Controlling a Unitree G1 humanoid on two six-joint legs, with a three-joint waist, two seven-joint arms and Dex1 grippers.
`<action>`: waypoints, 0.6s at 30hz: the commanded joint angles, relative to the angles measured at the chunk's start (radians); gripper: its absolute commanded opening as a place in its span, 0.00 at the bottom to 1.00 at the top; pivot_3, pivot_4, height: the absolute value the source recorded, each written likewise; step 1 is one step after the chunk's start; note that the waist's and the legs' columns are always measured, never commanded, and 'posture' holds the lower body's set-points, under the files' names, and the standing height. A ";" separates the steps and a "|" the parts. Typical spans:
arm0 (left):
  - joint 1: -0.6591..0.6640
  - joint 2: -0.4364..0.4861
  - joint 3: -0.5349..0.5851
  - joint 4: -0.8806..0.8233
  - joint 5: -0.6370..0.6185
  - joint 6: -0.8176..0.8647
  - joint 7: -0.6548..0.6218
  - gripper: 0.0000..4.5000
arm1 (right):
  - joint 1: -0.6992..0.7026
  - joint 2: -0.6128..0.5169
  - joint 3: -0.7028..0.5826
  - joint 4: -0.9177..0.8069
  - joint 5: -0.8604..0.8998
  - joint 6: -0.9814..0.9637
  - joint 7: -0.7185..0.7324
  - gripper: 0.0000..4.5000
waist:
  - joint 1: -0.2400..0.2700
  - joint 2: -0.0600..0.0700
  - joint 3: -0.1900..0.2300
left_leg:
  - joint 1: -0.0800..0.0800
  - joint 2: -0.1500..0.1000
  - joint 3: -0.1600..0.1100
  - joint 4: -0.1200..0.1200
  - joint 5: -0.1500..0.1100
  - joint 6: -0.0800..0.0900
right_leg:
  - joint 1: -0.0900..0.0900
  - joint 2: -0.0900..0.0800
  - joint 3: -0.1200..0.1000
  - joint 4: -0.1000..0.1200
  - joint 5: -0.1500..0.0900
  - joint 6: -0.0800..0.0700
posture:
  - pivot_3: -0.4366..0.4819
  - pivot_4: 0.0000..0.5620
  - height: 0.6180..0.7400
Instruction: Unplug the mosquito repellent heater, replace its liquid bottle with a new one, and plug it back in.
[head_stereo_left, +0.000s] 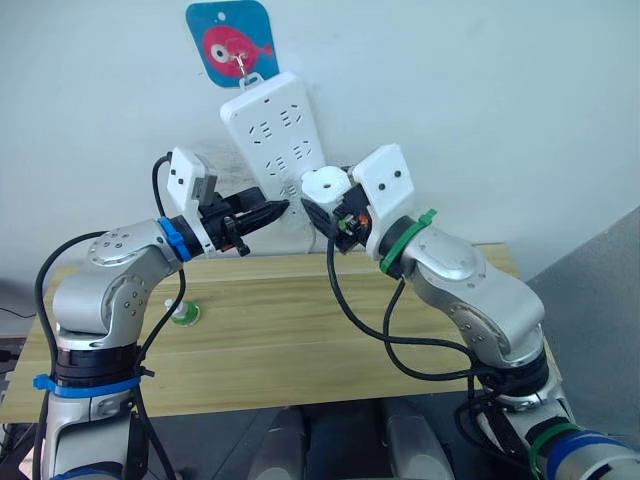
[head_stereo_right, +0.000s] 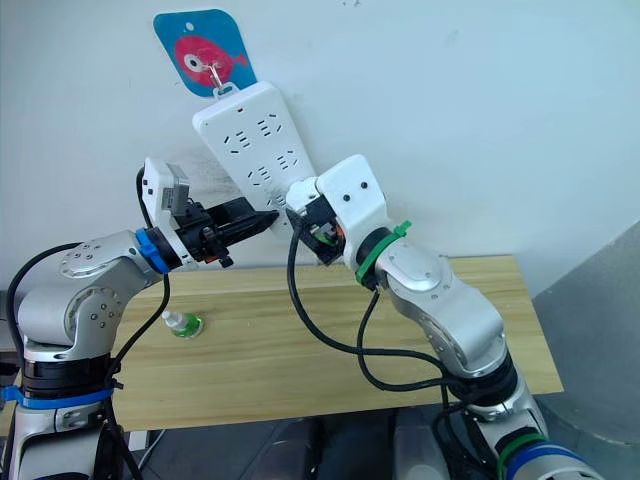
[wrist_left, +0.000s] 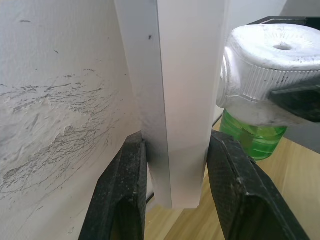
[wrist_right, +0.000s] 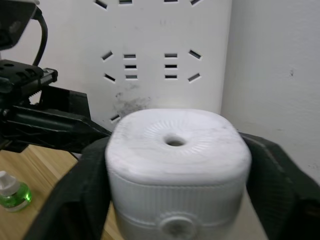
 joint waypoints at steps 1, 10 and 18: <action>0.002 0.005 -0.032 -0.033 0.022 -0.014 0.012 0.30 | -0.019 0.015 0.001 -0.027 -0.035 -0.005 -0.003 0.66 | 0.000 0.000 0.000 | 0.000 0.000 0.000 0.000 0.000 0.000 | 0.000 0.000 0.000 0.000 0.000 0.000 | 0.33 0.51 1.00; 0.013 0.027 -0.050 0.026 0.116 -0.087 0.055 0.30 | 0.018 -0.033 -0.092 -0.235 0.041 0.209 0.042 0.66 | 0.003 0.000 0.000 | -0.002 0.000 -0.002 0.000 0.000 0.000 | 0.000 -0.003 -0.002 -0.002 0.000 0.000 | 0.32 0.52 1.00; 0.041 0.034 -0.037 0.018 0.113 -0.078 0.074 0.30 | 0.059 -0.025 -0.171 -0.327 0.066 0.316 0.036 0.66 | -0.006 0.001 0.000 | 0.000 0.000 0.000 -0.001 0.000 0.001 | 0.000 0.000 -0.001 0.000 0.000 0.000 | 0.32 0.52 1.00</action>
